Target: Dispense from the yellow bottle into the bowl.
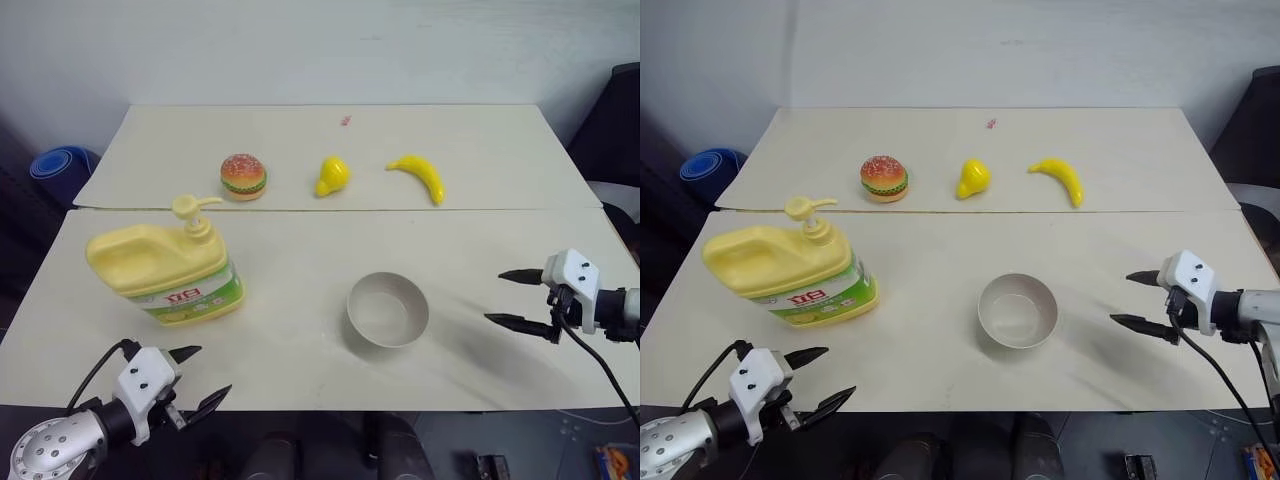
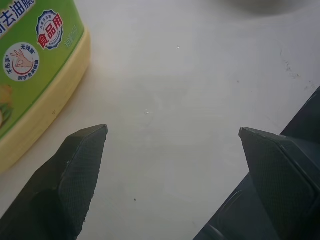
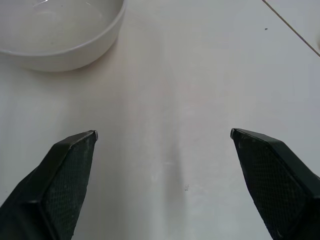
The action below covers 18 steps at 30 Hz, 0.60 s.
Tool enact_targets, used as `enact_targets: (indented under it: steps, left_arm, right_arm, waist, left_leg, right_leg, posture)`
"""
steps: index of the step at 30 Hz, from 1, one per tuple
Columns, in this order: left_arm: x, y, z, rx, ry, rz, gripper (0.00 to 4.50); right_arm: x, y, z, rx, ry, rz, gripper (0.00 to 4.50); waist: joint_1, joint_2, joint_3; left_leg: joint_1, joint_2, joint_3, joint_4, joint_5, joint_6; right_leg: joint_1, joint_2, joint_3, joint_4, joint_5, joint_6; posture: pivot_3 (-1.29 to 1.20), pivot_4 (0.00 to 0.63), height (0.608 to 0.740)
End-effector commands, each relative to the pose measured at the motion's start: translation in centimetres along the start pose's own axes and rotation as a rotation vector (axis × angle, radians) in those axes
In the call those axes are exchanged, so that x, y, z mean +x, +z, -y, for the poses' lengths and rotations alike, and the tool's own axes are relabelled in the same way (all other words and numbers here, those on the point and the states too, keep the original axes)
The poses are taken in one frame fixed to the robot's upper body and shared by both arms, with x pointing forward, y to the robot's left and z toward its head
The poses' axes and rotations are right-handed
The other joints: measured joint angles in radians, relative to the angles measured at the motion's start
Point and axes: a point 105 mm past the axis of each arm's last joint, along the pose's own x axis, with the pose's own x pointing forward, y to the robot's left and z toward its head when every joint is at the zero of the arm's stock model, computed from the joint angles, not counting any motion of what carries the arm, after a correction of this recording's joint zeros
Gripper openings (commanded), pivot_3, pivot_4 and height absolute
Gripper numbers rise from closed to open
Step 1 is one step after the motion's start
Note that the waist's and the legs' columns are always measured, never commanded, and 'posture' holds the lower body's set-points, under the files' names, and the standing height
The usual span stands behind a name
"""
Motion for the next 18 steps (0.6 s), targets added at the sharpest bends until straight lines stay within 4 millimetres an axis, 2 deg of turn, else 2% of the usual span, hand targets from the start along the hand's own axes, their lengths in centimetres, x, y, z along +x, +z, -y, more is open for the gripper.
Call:
enact_targets:
  steps: [1, 8, 12, 16, 18]
  left_arm:
    - [0.0, 0.8, 0.4, 0.031, -0.005, 0.029, 4.50]
    - [0.3, 1.3, -0.4, -0.006, 0.035, 0.065, 4.50]
    - [0.4, 1.9, -0.1, -0.047, -0.009, 0.080, 4.50]
    - [-0.1, 4.4, 0.8, -0.024, -0.150, 0.109, 4.50]
    - [-0.3, 5.8, 0.8, 0.025, -0.192, 0.106, 4.50]
  right_arm:
    - [-0.3, 0.8, 0.2, -0.030, -0.012, 0.030, 4.44]
    - [0.0, 0.7, 0.0, -0.028, -0.014, 0.033, 4.44]
    - [0.3, 1.0, 0.3, -0.068, -0.028, 0.012, 4.44]
    - [0.3, 3.9, 0.2, -0.074, 0.011, 0.096, 4.44]
    - [0.6, 5.7, -0.7, -0.079, 0.076, 0.130, 4.44]
  waist:
    - [0.000, 0.000, 0.000]
    - [0.000, 0.000, 0.000]
    - [0.000, 0.000, 0.000]
    - [-0.001, 0.000, 0.000]
    - [-0.001, 0.000, 0.000]
  left_leg:
    - [0.000, 0.000, 0.000, 0.000, 0.000, 0.000]
    - [0.000, 0.000, 0.000, 0.000, 0.000, 0.000]
    - [0.000, 0.000, 0.000, 0.001, 0.000, 0.000]
    - [0.000, 0.000, 0.000, 0.002, 0.000, 0.000]
    - [0.001, 0.000, 0.000, 0.002, 0.000, -0.001]
  right_leg:
    - [0.000, 0.000, 0.000, 0.000, 0.000, 0.000]
    - [0.000, 0.000, 0.000, 0.000, 0.000, 0.000]
    - [0.000, 0.000, 0.000, 0.001, 0.000, 0.000]
    - [0.000, 0.000, 0.001, 0.002, 0.000, 0.000]
    - [0.000, 0.000, 0.001, 0.003, 0.000, 0.000]
  posture:
    - [0.00, 0.150, 0.740]
    - [0.00, 0.150, 0.740]
    - [0.00, 0.150, 0.740]
    - [0.00, 0.150, 0.740]
    - [0.00, 0.150, 0.740]
